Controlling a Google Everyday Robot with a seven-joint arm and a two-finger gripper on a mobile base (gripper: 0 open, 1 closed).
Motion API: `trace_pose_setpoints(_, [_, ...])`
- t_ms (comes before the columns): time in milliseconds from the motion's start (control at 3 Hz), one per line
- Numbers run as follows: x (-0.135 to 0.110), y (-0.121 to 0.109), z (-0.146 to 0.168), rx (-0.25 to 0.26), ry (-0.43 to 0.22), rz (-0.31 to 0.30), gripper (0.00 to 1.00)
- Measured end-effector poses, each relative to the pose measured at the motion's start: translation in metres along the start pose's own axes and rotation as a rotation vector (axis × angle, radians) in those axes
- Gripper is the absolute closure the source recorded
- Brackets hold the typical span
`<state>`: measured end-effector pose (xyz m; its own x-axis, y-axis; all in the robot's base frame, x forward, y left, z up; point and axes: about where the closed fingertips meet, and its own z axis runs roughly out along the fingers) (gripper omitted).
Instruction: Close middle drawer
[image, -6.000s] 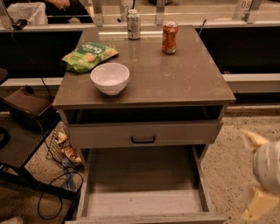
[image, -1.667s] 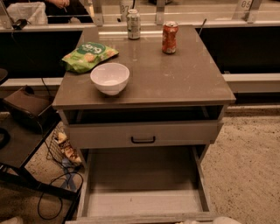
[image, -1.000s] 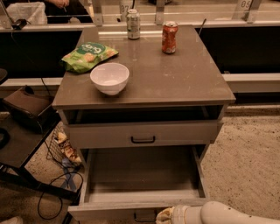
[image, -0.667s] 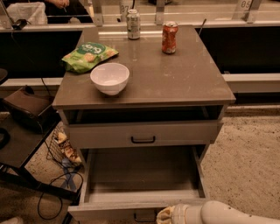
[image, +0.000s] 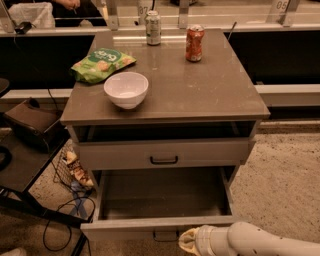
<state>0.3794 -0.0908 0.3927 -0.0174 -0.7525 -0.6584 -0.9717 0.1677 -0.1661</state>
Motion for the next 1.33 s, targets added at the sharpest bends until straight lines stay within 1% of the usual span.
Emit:
trace_pose_setpoints(333, [0.002, -0.056, 0.015, 0.029, -0.003, -0.03, 1.0])
trace_pose_setpoints(667, [0.002, -0.06, 0.016, 0.033, -0.004, -0.034, 1.0])
trace_pose_setpoints(1000, [0.0, -0.097, 0.026, 0.043, -0.005, -0.058, 1.0])
trace_pose_setpoints(1333, [-0.004, -0.125, 0.023, 0.083, -0.008, -0.064, 1.0])
